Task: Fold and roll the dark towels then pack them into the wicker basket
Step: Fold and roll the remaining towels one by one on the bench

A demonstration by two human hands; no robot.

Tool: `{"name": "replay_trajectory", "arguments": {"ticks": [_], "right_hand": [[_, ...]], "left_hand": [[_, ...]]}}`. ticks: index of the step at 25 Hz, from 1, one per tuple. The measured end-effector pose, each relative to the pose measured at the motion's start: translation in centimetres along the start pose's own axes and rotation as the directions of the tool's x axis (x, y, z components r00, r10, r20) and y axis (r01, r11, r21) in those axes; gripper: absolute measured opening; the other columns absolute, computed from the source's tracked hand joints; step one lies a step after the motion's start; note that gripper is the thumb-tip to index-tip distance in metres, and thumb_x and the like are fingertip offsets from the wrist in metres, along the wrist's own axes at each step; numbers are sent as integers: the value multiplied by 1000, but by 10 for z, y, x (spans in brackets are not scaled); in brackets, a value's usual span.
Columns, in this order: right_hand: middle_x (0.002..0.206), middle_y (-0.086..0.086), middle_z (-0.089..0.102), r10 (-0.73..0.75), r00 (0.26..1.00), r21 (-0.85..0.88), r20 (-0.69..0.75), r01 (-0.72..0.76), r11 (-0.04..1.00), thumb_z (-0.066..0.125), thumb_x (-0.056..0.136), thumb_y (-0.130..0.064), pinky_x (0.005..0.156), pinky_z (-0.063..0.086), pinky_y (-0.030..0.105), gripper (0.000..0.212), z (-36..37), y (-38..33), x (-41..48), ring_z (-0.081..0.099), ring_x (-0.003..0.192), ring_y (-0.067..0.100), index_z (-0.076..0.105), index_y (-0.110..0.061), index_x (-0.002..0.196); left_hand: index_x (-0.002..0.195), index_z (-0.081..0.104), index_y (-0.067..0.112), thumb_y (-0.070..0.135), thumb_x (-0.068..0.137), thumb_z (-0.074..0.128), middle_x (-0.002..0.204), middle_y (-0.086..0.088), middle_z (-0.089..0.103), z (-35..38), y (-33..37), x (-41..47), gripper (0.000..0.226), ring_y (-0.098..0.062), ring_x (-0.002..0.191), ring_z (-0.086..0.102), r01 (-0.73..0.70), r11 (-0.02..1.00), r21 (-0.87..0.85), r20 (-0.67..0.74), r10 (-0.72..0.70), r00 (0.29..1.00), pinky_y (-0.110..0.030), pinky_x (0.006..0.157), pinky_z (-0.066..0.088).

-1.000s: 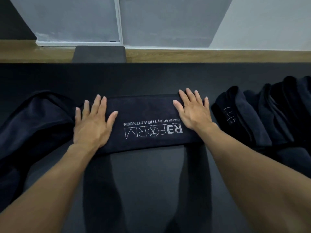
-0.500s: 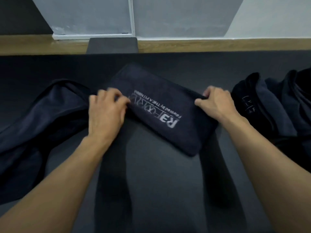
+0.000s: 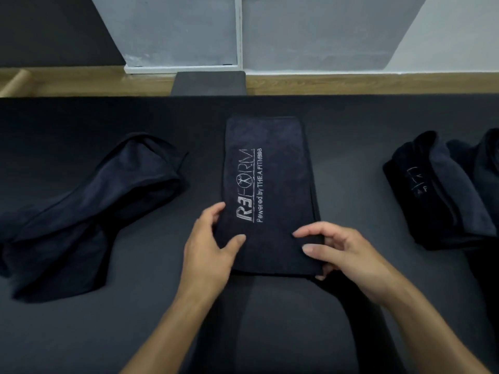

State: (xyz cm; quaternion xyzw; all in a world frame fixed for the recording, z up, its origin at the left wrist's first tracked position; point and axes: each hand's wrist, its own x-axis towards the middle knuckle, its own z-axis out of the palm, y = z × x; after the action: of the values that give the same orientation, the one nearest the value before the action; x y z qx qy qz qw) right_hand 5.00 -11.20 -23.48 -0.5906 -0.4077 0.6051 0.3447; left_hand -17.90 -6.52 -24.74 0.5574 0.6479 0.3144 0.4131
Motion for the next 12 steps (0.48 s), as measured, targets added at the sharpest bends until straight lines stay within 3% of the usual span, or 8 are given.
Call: {"name": "replay_trajectory", "arguments": {"ticks": [1, 3, 4, 5, 8, 12], "right_hand": [[82, 8, 61, 14, 996, 56, 86, -18, 998, 63, 87, 7, 61, 54, 26, 36, -4, -1, -3, 56, 67, 13, 68, -17, 114], [87, 10, 65, -5, 987, 102, 160, -12, 995, 59, 81, 21, 65, 55, 28, 56, -8, -2, -6, 56, 72, 14, 62, -17, 122], [89, 8, 69, -21, 991, 94, 130, 9, 995, 57, 79, 25, 65, 54, 27, 58, -7, 0, -5, 58, 73, 15, 61, -16, 121], [89, 5, 73, -40, 997, 72, 60, 35, 997, 57, 79, 26, 63, 54, 25, 56, -4, 1, -4, 60, 72, 14, 62, -15, 116], [79, 3, 75, -94, 978, -7, -189, 95, 995, 63, 80, 18, 55, 51, 20, 39, 6, 2, 1, 64, 66, 12, 69, -18, 94], [57, 4, 58, -149, 948, -121, -280, 119, 985, 76, 82, -17, 49, 44, 17, 13, 8, 2, -2, 51, 49, 6, 68, -17, 72]], "left_hand": [[128, 54, 41, 12, 82, 78, 126, 21, 60, -3, -1, -2, 60, -4, 117, 60, -49, 997, -52, -30, 47, 998, -38, 94, 55], [115, 64, 41, 7, 85, 73, 126, 25, 61, -7, 3, -5, 46, -5, 111, 64, -107, 974, -199, -47, 99, 994, -33, 62, 60], [106, 69, 36, 5, 87, 70, 120, 22, 66, -8, 6, -5, 36, -5, 105, 66, -107, 958, -266, -42, 99, 994, -27, 51, 56], [98, 72, 29, 2, 88, 68, 111, 15, 72, -10, 8, -3, 29, -8, 98, 68, -85, 938, -335, -27, 81, 996, -25, 49, 54], [96, 73, 13, -10, 70, 53, 99, -6, 75, -17, 6, 2, 39, -18, 92, 69, -12, 884, -467, 109, 71, 991, -28, 76, 56], [105, 71, 19, -35, 68, 48, 115, 2, 68, -21, -3, -1, 69, -15, 109, 66, -155, 955, -252, 242, 217, 946, -24, 95, 52]]}}
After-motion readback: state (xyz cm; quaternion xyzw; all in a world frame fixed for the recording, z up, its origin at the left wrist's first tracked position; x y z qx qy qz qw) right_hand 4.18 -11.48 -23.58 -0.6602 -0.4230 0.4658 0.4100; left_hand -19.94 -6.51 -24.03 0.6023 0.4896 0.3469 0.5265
